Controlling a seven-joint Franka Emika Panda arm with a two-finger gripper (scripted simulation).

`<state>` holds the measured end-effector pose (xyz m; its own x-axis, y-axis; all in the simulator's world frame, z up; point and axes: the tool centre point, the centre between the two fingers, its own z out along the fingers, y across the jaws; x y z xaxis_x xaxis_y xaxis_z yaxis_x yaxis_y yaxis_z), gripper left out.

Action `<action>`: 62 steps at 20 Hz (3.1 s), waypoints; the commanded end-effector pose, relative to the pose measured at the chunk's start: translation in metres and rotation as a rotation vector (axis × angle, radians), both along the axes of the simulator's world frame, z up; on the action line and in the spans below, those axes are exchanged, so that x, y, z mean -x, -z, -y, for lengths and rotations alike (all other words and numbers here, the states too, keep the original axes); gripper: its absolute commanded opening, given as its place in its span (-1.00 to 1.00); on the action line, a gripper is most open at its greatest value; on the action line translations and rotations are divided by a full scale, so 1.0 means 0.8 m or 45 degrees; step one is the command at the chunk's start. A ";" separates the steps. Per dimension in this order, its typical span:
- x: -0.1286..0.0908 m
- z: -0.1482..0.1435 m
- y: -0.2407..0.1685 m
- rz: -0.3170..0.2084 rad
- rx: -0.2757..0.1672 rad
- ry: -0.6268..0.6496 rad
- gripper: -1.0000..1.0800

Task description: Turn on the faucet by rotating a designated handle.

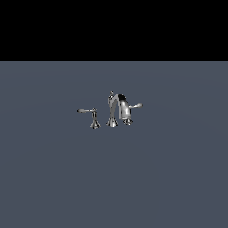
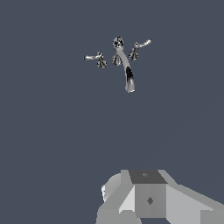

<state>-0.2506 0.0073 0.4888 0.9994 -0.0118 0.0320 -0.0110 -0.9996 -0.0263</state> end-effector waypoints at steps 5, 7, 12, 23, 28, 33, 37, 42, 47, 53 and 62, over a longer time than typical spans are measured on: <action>-0.003 -0.001 0.003 0.000 0.000 0.012 -1.00; -0.008 -0.003 0.008 -0.001 0.000 0.026 -1.00; -0.027 -0.011 0.026 -0.003 -0.001 0.088 -1.00; -0.105 -0.030 0.100 -0.012 -0.004 0.332 -1.00; -0.148 -0.034 0.140 -0.017 -0.005 0.464 -1.00; -0.189 -0.034 0.177 -0.021 -0.006 0.588 -1.00; -0.221 -0.031 0.207 -0.024 -0.007 0.685 -1.00; -0.261 -0.024 0.243 -0.029 -0.007 0.805 -1.00; -0.299 -0.012 0.280 -0.032 -0.006 0.926 -1.00; -0.345 0.008 0.325 -0.037 -0.003 1.076 -1.00; -0.410 0.050 0.394 -0.043 0.002 1.308 -1.00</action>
<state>0.0688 -0.0260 0.1831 0.5345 -0.8451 0.0039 -0.8451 -0.5346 -0.0098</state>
